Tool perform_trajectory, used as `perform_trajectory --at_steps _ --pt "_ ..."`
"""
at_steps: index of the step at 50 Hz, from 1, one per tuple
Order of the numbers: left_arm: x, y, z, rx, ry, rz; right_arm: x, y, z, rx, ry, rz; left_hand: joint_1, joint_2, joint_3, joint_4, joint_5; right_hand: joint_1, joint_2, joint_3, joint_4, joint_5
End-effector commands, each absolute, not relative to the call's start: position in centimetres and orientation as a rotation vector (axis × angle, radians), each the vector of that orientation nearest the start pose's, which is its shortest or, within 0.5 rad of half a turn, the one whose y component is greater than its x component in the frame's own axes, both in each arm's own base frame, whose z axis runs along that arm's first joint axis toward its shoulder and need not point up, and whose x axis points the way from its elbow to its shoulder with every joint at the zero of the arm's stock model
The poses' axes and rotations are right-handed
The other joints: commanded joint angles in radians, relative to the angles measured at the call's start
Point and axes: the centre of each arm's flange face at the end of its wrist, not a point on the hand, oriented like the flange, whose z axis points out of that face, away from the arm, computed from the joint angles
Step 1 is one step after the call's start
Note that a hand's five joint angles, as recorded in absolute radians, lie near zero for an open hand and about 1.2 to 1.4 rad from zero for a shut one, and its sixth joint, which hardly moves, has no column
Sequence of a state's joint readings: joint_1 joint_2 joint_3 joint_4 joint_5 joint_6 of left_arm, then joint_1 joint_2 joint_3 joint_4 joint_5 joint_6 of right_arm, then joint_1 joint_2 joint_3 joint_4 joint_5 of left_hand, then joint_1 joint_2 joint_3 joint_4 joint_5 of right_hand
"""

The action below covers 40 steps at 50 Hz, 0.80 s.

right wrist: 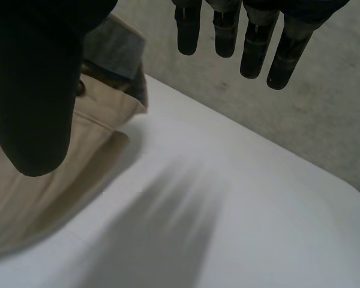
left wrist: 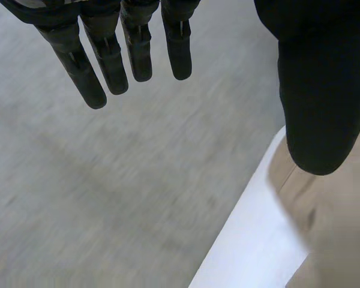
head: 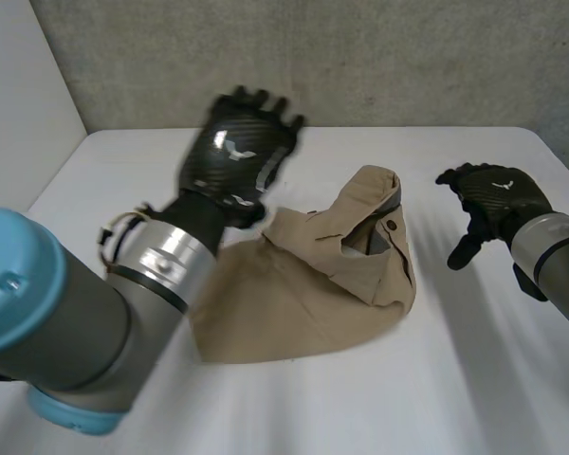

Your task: Fold the shorts.

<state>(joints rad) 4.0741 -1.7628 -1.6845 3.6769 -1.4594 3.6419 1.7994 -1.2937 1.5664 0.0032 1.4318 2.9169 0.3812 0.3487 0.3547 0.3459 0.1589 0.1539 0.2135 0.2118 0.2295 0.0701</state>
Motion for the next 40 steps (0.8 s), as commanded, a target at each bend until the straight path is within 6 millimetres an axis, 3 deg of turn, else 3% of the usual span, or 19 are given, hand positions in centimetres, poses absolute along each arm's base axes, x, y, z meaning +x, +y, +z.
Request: perform_trajectory --at_steps 1,6,10,15,21,27,30,32,34,36,40 --pt "-29.4 -22.9 24.3 1.028 1.95 -2.417 24.2 -27.9 24.2 -0.838 2.146 -1.839 -0.03 0.003 -0.003 0.006 0.018 0.021 -0.039 -0.037 -0.055 -0.07" --pt "-28.0 -23.6 23.3 0.954 2.13 -2.321 26.0 -26.3 24.5 -1.003 2.061 -1.854 -0.03 0.003 -0.003 0.006 0.018 0.021 -0.039 -0.037 -0.055 -0.07" --pt "-27.3 -24.5 22.3 0.903 2.218 -2.265 29.1 -23.4 25.5 -1.164 1.928 -1.869 -0.03 0.003 -0.003 0.006 0.018 0.021 -0.039 -0.037 -0.055 -0.07" --pt "-26.4 -26.1 20.7 0.859 2.269 -2.189 31.2 -20.9 25.9 -1.191 1.897 -1.832 -0.027 0.006 0.0 0.009 0.021 0.021 -0.039 -0.037 -0.055 -0.07" --pt "-25.8 -27.1 19.8 0.828 2.295 -2.147 33.4 -20.1 24.1 -1.178 1.982 -1.82 -0.027 0.006 0.0 0.009 0.021 0.021 -0.039 -0.037 -0.055 -0.07" --pt "-25.6 -27.2 19.5 0.817 2.305 -2.136 34.6 -21.4 21.7 -1.187 2.103 -1.856 -0.03 0.003 -0.003 0.006 0.018 0.104 0.044 0.046 0.028 0.013" --pt "-25.5 -27.0 19.3 0.822 2.314 -2.125 35.2 -21.9 20.5 -1.255 2.133 -1.874 -0.03 0.003 -0.003 0.006 0.018 0.362 0.302 0.304 0.286 0.271" --pt "-25.5 -27.0 19.3 0.82 2.314 -2.124 35.6 -22.0 20.1 -1.294 2.12 -1.882 -0.03 0.003 -0.003 0.006 0.018 0.877 0.817 0.819 0.801 0.786" --pt "-25.5 -27.0 19.2 0.821 2.317 -2.12 36.0 -22.2 20.9 -1.268 2.081 -1.93 -0.033 0.0 -0.006 0.003 0.015 1.241 1.182 1.183 1.166 1.15" --pt "-25.5 -27.0 19.2 0.821 2.317 -2.12 36.1 -22.4 22.0 -1.229 2.039 -1.981 -0.033 0.0 -0.006 0.003 0.015 1.242 1.183 1.184 1.167 1.152" --pt "-25.5 -27.0 19.2 0.825 2.319 -2.12 35.4 -21.8 28.0 -1.085 1.858 -2.19 -0.05 -0.018 -0.024 -0.015 -0.002 1.242 1.183 1.184 1.167 1.152"
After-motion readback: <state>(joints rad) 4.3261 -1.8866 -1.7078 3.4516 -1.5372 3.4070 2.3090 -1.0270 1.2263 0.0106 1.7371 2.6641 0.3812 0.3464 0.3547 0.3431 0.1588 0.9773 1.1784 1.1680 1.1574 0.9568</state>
